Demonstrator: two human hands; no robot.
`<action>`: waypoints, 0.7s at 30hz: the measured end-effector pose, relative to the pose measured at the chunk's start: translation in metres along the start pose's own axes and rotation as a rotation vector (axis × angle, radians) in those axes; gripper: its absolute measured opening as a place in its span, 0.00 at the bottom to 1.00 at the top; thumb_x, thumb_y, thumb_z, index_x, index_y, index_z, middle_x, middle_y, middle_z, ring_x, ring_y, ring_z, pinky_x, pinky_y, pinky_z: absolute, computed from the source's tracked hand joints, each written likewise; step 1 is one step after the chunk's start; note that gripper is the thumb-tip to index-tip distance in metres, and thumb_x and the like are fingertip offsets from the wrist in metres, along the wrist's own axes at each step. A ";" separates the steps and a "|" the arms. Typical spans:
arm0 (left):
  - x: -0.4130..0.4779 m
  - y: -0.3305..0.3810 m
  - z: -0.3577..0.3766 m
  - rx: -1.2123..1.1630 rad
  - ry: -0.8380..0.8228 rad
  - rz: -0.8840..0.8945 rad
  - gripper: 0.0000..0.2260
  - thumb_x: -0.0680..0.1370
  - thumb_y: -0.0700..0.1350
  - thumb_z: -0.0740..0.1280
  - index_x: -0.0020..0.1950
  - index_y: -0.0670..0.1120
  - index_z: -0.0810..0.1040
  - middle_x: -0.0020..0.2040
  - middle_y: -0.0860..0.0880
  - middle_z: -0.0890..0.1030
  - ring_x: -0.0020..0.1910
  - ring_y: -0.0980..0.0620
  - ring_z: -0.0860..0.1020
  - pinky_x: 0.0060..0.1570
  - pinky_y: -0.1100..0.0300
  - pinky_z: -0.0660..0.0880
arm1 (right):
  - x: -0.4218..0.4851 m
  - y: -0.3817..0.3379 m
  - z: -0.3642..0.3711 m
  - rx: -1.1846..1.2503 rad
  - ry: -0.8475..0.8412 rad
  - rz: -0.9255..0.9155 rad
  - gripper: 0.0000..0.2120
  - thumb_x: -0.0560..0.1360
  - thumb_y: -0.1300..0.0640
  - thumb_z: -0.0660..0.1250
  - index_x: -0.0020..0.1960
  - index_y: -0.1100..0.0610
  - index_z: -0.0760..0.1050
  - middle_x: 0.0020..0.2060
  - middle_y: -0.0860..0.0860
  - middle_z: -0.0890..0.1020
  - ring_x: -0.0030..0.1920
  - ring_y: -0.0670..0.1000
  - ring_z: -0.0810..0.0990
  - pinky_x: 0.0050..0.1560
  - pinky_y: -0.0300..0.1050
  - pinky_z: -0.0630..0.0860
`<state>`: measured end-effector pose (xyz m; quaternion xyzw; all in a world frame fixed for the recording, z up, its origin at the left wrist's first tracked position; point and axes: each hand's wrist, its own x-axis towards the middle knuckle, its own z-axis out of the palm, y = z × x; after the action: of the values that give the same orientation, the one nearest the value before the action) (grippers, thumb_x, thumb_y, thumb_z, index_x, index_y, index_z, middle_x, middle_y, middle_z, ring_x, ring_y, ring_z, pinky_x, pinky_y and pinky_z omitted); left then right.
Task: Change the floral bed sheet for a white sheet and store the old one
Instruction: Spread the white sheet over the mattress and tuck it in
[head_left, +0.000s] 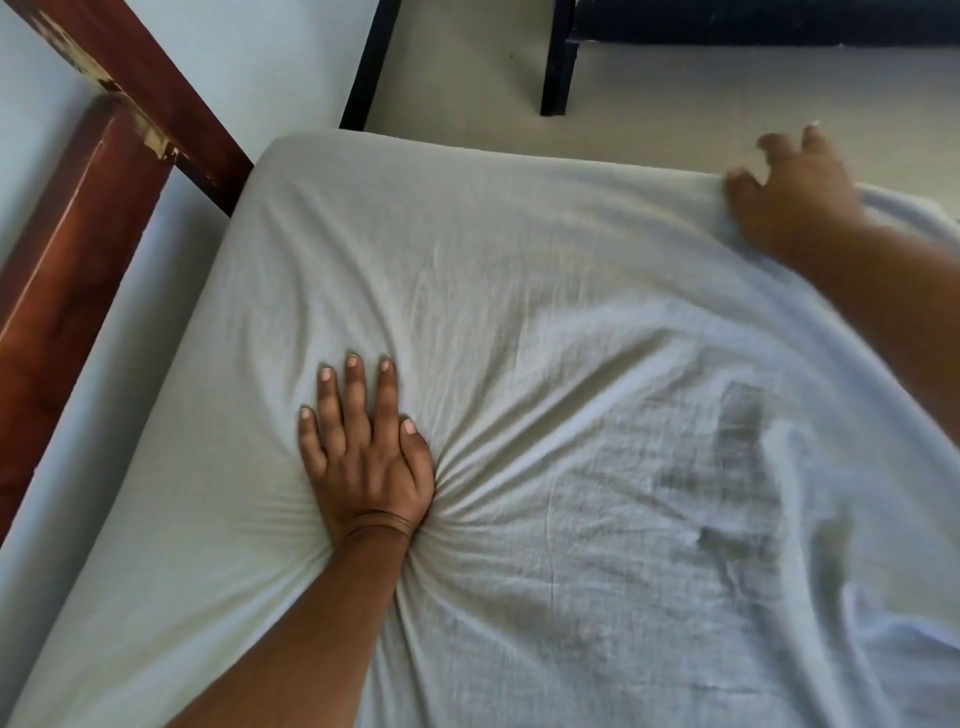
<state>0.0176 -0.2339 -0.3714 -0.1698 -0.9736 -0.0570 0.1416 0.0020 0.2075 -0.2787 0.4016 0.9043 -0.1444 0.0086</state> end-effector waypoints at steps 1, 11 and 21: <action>0.000 -0.001 0.000 -0.003 -0.002 -0.002 0.27 0.81 0.51 0.54 0.81 0.51 0.60 0.81 0.47 0.59 0.81 0.45 0.53 0.76 0.41 0.54 | -0.022 -0.007 0.006 -0.005 0.035 -0.096 0.27 0.83 0.44 0.58 0.76 0.58 0.66 0.79 0.64 0.59 0.73 0.69 0.67 0.74 0.61 0.64; -0.001 0.000 -0.002 -0.016 0.006 0.000 0.26 0.82 0.51 0.51 0.81 0.52 0.58 0.81 0.47 0.58 0.81 0.45 0.53 0.76 0.41 0.54 | -0.121 0.025 0.052 -0.233 0.035 -0.468 0.38 0.79 0.28 0.46 0.83 0.44 0.50 0.83 0.50 0.53 0.82 0.56 0.51 0.80 0.61 0.50; -0.002 0.002 -0.004 -0.055 0.034 -0.003 0.26 0.82 0.51 0.50 0.81 0.53 0.57 0.81 0.47 0.57 0.81 0.47 0.51 0.77 0.41 0.52 | -0.081 0.125 -0.023 -0.147 0.183 0.442 0.28 0.82 0.42 0.58 0.71 0.62 0.70 0.70 0.64 0.70 0.70 0.67 0.68 0.68 0.64 0.67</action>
<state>0.0215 -0.2335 -0.3682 -0.1712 -0.9694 -0.0866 0.1531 0.1503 0.2348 -0.2780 0.5992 0.7997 -0.0358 -0.0126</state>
